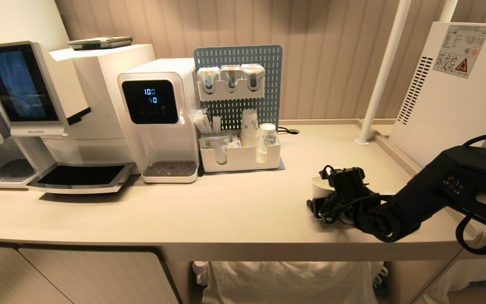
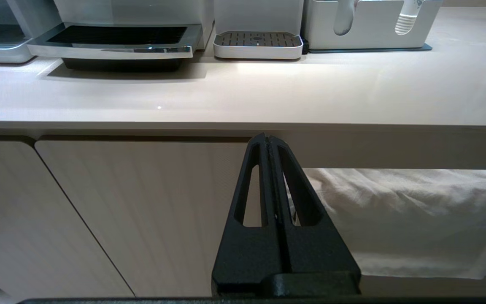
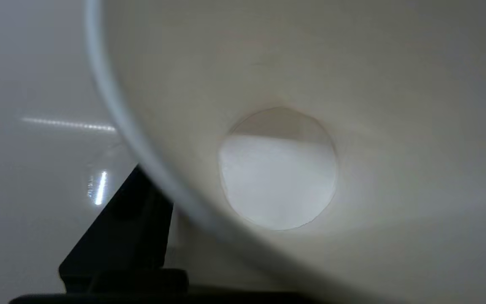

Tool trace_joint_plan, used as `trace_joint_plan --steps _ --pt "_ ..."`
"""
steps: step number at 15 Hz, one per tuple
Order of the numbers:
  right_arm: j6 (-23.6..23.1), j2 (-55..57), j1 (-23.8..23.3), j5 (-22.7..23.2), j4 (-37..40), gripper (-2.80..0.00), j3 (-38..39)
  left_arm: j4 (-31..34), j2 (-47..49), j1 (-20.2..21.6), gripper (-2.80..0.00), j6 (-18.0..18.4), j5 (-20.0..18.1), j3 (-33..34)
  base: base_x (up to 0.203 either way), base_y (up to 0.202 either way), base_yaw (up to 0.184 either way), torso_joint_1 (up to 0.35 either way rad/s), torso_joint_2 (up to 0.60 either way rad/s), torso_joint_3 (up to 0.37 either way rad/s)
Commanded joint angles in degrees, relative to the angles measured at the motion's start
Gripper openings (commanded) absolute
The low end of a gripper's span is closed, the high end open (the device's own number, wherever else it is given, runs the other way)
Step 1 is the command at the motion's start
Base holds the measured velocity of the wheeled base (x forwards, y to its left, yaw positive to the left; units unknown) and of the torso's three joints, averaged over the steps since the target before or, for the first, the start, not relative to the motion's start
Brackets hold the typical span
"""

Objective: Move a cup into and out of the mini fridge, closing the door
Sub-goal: Place the paper cup on the table

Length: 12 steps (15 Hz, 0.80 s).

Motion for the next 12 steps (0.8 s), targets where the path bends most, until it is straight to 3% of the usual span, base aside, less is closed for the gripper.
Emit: trace_joint_plan --steps 1,2,5,9,12 --pt "0.2 0.3 6.2 -2.5 -0.1 0.0 -1.5 0.0 0.0 0.0 -2.8 0.0 0.0 0.0 0.0 0.0 0.0 0.0 0.0 0.0" --pt "0.4 0.4 7.1 -4.0 0.1 0.0 -1.5 0.0 0.0 0.0 -2.8 0.0 0.0 0.0 0.0 0.0 0.0 0.0 0.0 0.0" --pt "0.1 -0.1 0.8 -3.8 0.0 0.0 -0.1 0.0 0.0 0.0 -2.8 0.0 0.0 0.0 0.0 0.0 0.0 0.0 0.0 0.0" --pt "0.1 -2.1 0.3 -3.7 -0.4 0.0 4.0 0.0 0.0 0.0 -2.8 0.0 0.0 0.0 0.0 0.0 0.0 0.0 0.0 0.0" --pt "0.1 -6.1 0.4 -0.7 -0.6 0.0 9.4 0.0 0.1 0.0 -2.8 0.0 0.0 0.0 0.0 0.0 0.0 0.0 0.0 0.0"
